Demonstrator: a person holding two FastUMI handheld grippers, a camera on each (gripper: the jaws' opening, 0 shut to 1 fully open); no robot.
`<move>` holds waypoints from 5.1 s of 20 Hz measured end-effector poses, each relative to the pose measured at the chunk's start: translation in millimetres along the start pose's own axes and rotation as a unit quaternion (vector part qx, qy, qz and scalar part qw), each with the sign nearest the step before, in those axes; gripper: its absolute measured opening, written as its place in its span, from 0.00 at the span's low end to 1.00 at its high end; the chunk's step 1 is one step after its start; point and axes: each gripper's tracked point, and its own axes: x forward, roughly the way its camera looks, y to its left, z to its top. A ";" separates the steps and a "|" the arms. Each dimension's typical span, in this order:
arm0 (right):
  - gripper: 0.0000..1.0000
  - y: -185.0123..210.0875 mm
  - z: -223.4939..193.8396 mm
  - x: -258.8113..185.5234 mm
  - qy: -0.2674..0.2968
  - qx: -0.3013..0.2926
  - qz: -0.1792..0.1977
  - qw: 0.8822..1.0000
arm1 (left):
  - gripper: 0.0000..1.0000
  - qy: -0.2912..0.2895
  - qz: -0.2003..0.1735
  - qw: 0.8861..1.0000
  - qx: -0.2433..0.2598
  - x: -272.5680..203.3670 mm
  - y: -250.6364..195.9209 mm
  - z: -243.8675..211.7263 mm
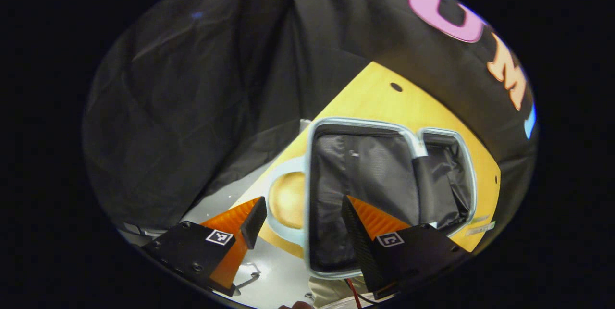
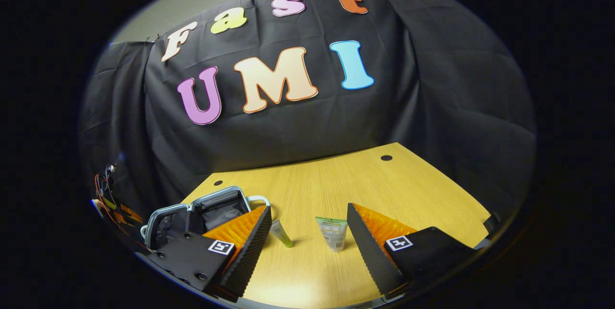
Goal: First open the suitcase, pack the skin care products into it, and then close the suitcase.
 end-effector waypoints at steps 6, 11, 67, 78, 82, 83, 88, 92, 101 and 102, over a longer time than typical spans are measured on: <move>0.98 -20.8 -11.4 3.7 0.032 -0.003 0.033 0.999 | 0.92 -0.017 -0.108 0.992 0.068 -67.4 -148.7 -59.2; 0.98 -32.3 -21.6 9.5 0.062 -0.018 0.074 0.995 | 0.92 -0.002 -0.177 0.976 0.125 -82.1 -273.8 -144.8; 0.34 -43.3 -176.2 155.1 0.194 -0.095 0.172 0.961 | 0.16 -0.149 -0.210 0.956 0.141 -8.6 -440.2 -145.4; 0.36 17.3 -115.0 133.3 0.207 -0.127 0.154 0.958 | 0.16 -0.010 -0.171 0.983 0.065 36.8 -304.9 -75.7; 0.36 54.8 -106.2 133.3 0.216 -0.134 0.168 0.952 | 0.16 0.097 -0.184 0.975 0.081 72.2 -298.2 -103.6; 0.36 62.9 -103.6 134.2 0.219 -0.140 0.172 0.950 | 0.16 0.121 -0.180 0.973 0.077 77.8 -295.7 -110.1; 0.36 97.2 -87.6 140.6 0.231 -0.153 0.188 0.942 | 0.16 0.190 -0.179 0.964 0.053 103.3 -295.4 -128.3; 0.36 117.3 -71.0 148.5 0.246 -0.158 0.194 0.936 | 0.20 0.188 -0.193 0.961 0.062 102.8 -298.7 -127.7; 0.32 191.0 -74.9 154.0 0.317 -0.189 0.252 0.895 | 0.91 0.123 -0.243 0.962 0.009 48.9 -308.5 -97.5; 0.35 201.8 -81.2 154.8 0.333 -0.177 0.259 0.889 | 0.91 0.117 -0.244 0.963 0.005 42.2 -304.1 -96.6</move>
